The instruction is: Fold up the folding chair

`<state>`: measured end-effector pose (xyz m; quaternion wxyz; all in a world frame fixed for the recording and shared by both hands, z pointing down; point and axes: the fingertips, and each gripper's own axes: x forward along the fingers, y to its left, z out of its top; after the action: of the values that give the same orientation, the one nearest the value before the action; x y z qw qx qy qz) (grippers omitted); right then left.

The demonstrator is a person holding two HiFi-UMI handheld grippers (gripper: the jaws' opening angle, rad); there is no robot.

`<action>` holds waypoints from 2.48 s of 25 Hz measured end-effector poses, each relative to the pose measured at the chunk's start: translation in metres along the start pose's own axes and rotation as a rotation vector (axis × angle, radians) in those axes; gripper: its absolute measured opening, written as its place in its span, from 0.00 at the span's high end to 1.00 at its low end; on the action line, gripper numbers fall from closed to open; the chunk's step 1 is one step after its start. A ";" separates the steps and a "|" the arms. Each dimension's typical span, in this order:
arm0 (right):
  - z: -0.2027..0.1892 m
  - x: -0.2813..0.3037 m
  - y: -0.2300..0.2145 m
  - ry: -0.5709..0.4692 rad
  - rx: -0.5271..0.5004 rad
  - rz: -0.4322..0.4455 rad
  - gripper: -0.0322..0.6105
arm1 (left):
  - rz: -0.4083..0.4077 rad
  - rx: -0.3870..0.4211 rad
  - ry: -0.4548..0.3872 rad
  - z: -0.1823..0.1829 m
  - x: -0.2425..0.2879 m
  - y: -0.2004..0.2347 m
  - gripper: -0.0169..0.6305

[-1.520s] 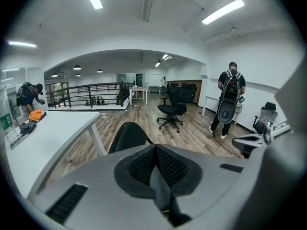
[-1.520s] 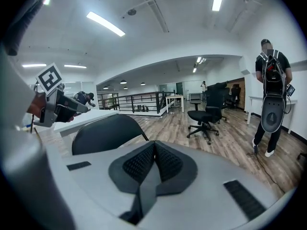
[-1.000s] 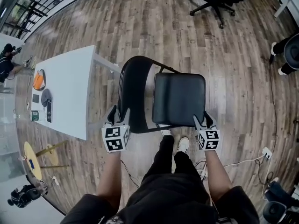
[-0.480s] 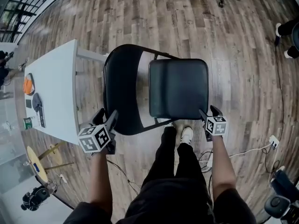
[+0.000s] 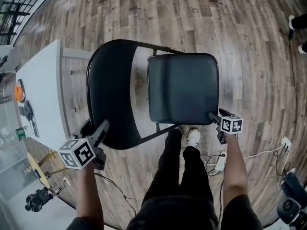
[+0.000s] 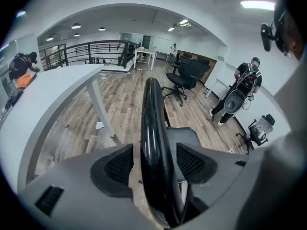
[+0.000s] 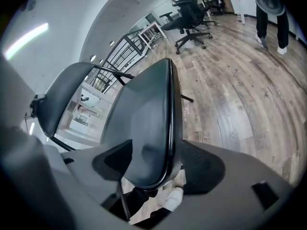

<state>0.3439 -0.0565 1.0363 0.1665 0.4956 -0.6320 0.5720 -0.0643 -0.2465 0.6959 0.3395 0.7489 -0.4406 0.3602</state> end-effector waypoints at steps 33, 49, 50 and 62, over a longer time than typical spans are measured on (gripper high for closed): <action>-0.009 0.047 0.005 0.049 0.223 0.382 0.41 | -0.121 0.054 0.040 -0.006 0.030 -0.027 0.79; 0.027 -0.008 0.136 -0.008 0.199 0.411 0.50 | -0.111 0.006 0.001 0.030 -0.043 -0.038 0.86; 0.028 -0.013 0.145 -0.012 0.203 0.411 0.51 | -0.100 0.013 -0.001 0.034 -0.048 -0.038 0.86; 0.044 -0.055 0.262 -0.037 0.175 0.460 0.55 | -0.036 0.025 -0.014 0.055 -0.102 -0.041 0.86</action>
<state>0.1708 -0.1101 0.8346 -0.0230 0.3616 -0.6791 0.6383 -0.0502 -0.2337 0.5741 0.3334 0.7633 -0.4252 0.3542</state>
